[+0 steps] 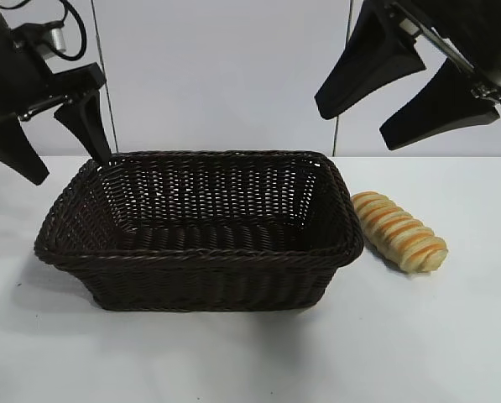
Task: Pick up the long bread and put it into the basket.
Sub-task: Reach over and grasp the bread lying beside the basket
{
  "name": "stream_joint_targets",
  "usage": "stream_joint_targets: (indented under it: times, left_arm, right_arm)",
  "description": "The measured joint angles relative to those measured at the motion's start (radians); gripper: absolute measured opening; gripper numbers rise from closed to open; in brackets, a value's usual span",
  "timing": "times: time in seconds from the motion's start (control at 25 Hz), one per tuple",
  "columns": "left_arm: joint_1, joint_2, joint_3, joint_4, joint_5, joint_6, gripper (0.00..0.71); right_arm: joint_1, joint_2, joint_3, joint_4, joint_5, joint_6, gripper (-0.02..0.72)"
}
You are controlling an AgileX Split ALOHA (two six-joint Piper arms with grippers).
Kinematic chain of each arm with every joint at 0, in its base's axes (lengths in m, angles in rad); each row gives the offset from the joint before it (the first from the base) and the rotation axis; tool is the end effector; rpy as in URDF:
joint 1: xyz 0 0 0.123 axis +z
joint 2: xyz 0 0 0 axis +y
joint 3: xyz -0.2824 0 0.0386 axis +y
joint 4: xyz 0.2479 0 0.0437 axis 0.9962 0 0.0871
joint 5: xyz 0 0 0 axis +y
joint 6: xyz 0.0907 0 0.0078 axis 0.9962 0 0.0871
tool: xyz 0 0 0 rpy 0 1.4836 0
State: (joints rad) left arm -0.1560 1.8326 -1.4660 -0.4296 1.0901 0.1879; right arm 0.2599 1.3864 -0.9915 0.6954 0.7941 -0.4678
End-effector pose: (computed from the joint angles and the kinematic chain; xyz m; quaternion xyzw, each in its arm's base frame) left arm 0.3678 -0.0919 0.2556 0.0884 0.9713 -0.1964 0.1013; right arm 0.2574 0.1115 0.2858 -0.1611 0.9171 0.2676 0.2476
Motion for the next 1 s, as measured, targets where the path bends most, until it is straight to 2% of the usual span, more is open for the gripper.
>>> stream_joint_targets:
  times: [0.4, 0.52, 0.72, 1.0]
  left_arm:
    - [0.000, -0.014, 0.003, -0.240, 0.050, 0.079, 0.568]
    - [0.000, -0.014, 0.041, -0.304, 0.040, 0.114, 0.568]
    - [-0.013, -0.014, 0.110, -0.323, -0.019, 0.133, 0.568]
    - [-0.055, -0.014, 0.116, -0.323, -0.064, 0.136, 0.568]
  right_arm:
    - [0.000, 0.000, 0.000, 0.000, 0.010, 0.010, 0.557]
    - [0.000, 0.000, 0.000, 0.000, 0.010, 0.022, 0.557]
    - [0.000, 0.000, 0.000, -0.002, 0.017, 0.025, 0.557]
    - [0.000, 0.000, 0.000, -0.012, 0.019, 0.049, 0.557]
